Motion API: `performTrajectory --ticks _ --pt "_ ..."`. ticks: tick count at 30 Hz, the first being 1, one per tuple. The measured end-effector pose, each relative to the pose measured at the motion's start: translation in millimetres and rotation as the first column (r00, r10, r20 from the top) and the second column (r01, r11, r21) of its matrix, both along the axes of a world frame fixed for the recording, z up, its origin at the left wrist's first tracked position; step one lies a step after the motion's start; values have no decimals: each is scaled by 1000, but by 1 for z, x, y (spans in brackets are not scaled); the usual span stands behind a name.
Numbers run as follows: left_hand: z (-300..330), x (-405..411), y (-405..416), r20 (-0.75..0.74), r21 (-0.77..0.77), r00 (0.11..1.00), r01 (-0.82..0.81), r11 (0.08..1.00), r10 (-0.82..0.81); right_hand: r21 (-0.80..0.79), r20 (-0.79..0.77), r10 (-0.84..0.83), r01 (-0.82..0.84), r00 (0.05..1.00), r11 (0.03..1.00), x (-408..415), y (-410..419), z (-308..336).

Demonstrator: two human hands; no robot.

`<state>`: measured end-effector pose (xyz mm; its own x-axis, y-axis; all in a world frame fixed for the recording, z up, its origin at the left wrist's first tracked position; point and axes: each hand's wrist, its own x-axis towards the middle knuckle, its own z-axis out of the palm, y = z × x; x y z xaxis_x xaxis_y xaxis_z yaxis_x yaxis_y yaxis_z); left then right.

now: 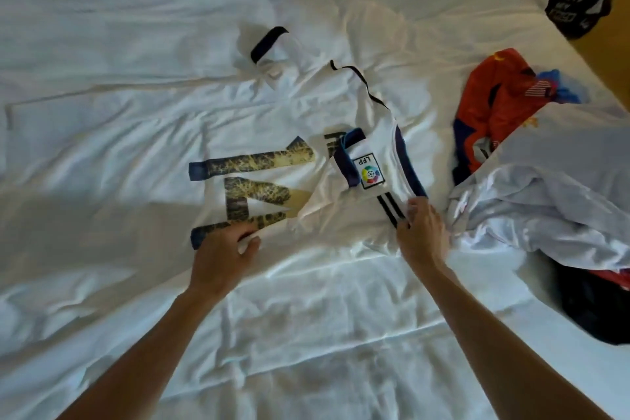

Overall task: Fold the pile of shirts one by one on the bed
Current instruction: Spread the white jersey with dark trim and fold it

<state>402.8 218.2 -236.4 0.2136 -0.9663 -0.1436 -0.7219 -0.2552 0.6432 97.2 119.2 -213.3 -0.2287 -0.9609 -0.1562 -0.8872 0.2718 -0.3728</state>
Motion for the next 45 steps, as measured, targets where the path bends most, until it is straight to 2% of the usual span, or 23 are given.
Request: performTrajectory --ticks 1,3,5,8,11,15,17,19,21,23,25,27,30,33,36,37,41,45 --pt "2 3 7 22 -5 1000 0 1000 0 -75 -62 36 -41 997 996 8 9 -3" --pt "4 11 25 135 -25 991 20 999 -16 -214 -158 223 -254 962 943 33 29 -5" --pt "3 25 50 248 -46 967 76 996 -62 -278 -146 440 -464 886 841 68 50 -8" --pt "-4 52 90 346 -49 935 94 994 -71 -255 -59 680 -670 731 697 120 72 -17" --pt "-5 74 122 419 -66 908 24 998 6 -152 -30 786 -780 618 607 162 84 -22" --pt "3 100 150 489 20 872 -44 999 29 -77 -44 827 -827 561 557 192 84 -23" --pt "7 120 159 476 45 877 -90 995 58 -57 -74 837 -840 542 539 199 80 -24" --pt "14 143 160 397 43 900 -212 976 178 -7 -101 842 -846 531 533 205 73 -24" --pt "28 167 149 314 12 890 -352 936 331 57 -109 842 -843 528 536 211 64 -24" --pt "37 194 136 257 -4 874 -425 905 412 97 -116 825 -820 553 563 217 56 -22" --pt "43 218 128 218 76 855 -496 865 471 113 -113 792 -784 600 611 224 53 -20" --pt "46 234 128 154 165 814 -580 798 560 122 -122 770 -761 626 638 232 55 -18" --pt "46 246 133 13 251 695 -698 670 719 133 -88 808 -797 583 590 243 64 -13" --pt "39 260 138 -135 234 607 -749 620 783 79 -12 825 -822 565 564 252 64 -11" --pt "32 272 141 -326 194 557 -752 631 764 -56 111 752 -751 650 657 256 54 -12" --pt "28 275 141 -342 176 561 -750 638 754 -79 127 736 -732 665 676 257 51 -13" --pt "13 273 141 -191 138 656 -718 682 730 13 51 759 -760 650 650 264 51 -19" --pt "19 270 128 -98 38 705 -702 711 702 -118 42 734 -727 677 677 267 46 -18"
